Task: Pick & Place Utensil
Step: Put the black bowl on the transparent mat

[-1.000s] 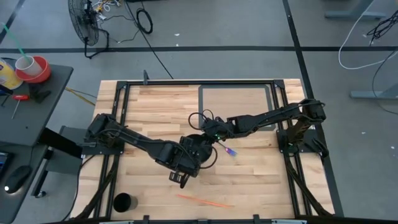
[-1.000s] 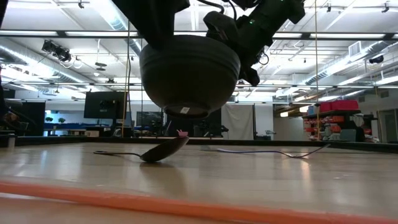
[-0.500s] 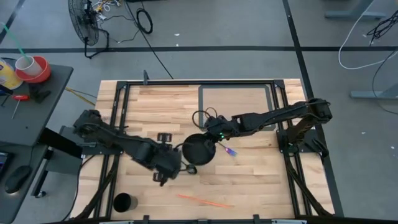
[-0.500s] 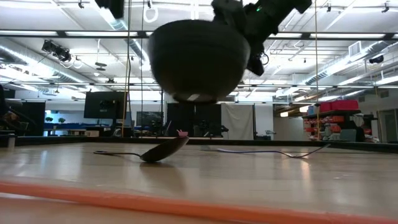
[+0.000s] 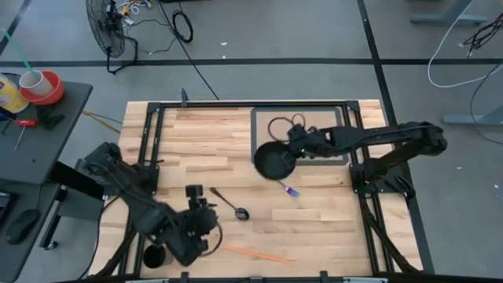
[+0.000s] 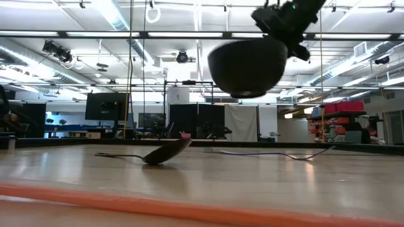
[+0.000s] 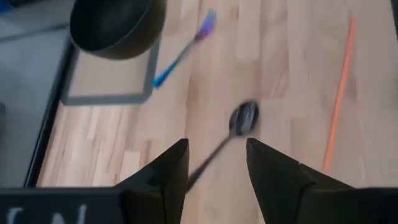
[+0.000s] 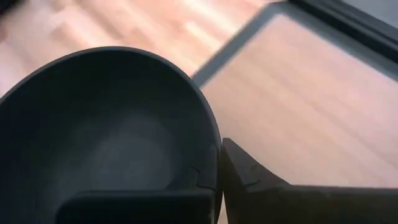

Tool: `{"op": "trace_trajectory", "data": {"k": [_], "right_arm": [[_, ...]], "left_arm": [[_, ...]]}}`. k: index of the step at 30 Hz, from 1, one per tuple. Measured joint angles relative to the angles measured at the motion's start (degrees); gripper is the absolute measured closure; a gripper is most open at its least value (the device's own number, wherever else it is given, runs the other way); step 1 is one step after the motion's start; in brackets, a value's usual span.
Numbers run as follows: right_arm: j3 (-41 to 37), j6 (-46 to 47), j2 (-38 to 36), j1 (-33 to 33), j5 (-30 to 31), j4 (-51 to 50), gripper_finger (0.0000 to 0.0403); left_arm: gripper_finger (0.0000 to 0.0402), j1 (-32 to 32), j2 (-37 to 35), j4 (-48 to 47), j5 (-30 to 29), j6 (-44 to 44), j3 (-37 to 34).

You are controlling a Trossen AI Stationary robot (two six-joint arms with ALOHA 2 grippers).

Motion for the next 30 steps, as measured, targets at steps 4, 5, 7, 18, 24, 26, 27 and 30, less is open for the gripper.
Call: {"op": "trace_trajectory", "data": {"k": [4,5,7,18,24,26,27,30], "right_arm": [[-5.3,3.3,-3.3,-6.1,1.3,-0.3,0.0401],[-6.7,4.1,-4.0,-7.7,1.8,-0.1,0.0401],[-9.5,6.1,-5.0,-10.6,4.2,0.9,0.0401],[-23.5,14.3,-5.8,-21.9,8.8,15.1,0.0397],[-27.0,15.1,-5.8,-24.2,9.8,16.1,0.0396],[-27.4,16.0,-5.8,-24.7,9.9,16.5,0.0395],[-27.5,16.3,-5.8,-25.0,10.2,16.6,0.0395],[-27.5,16.0,-5.8,-25.8,11.4,17.2,0.0395]], "left_arm": [[0.0236,-3.3,2.3,1.7,-6.1,-4.2,0.0],[0.0236,-3.8,2.7,1.6,-6.8,-5.6,0.0],[0.0236,-4.2,3.6,1.6,-7.1,-7.8,0.0],[0.0236,-3.9,7.7,2.1,-10.9,-13.3,0.0],[0.0236,-4.0,8.6,2.2,-12.1,-16.8,0.0],[0.0236,-4.0,8.6,2.2,-12.4,-17.5,0.0],[0.0236,-4.0,8.7,2.2,-12.7,-17.6,0.0],[0.0236,-4.1,8.7,2.2,-12.7,-17.7,0.0]]}}
